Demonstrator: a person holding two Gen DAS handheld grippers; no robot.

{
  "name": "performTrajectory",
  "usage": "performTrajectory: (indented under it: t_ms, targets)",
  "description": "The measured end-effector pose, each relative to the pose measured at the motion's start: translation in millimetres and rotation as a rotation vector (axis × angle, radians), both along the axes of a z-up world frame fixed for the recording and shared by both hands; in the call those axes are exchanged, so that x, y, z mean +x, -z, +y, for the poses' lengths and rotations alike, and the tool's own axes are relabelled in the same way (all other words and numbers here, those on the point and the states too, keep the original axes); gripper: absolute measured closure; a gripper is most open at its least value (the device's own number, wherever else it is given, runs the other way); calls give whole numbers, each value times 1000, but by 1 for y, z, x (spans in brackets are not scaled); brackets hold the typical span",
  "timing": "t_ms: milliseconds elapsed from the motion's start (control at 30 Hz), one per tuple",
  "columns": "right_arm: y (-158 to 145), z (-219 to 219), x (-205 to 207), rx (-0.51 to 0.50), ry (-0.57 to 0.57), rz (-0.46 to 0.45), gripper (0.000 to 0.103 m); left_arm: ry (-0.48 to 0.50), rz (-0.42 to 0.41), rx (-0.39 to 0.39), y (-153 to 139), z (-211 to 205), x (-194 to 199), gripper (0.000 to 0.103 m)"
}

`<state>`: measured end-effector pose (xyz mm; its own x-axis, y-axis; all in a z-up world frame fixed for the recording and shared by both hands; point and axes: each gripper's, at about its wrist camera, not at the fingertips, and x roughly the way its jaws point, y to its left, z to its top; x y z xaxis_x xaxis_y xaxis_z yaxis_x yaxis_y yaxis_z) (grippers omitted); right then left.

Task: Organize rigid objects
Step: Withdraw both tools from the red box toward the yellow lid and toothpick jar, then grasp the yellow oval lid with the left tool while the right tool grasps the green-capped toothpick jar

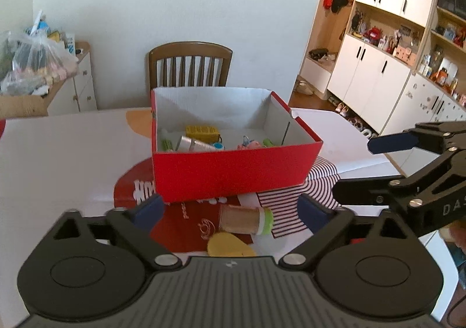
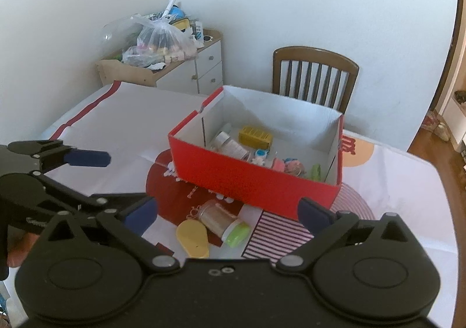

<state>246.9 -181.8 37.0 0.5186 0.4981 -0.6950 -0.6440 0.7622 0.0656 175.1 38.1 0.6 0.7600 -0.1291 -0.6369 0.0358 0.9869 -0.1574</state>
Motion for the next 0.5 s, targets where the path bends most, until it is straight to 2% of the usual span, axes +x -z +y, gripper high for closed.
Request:
performTrajectory:
  t_ms: [133, 267, 333, 433, 500]
  targets:
    - [13, 1, -3, -3, 9, 11, 0, 0, 24, -16, 16, 2, -7, 2]
    - [31, 2, 2, -24, 29, 40, 0, -8, 15, -21, 36, 1, -14, 2]
    - [39, 4, 3, -44, 27, 44, 0, -11, 40, -23, 47, 0, -13, 2]
    - [51, 8, 6, -73, 19, 56, 0, -15, 126, -47, 66, -2, -8, 2]
    - [57, 10, 11, -78, 11, 76, 0, -33, 147, -66, 77, -1, -7, 2]
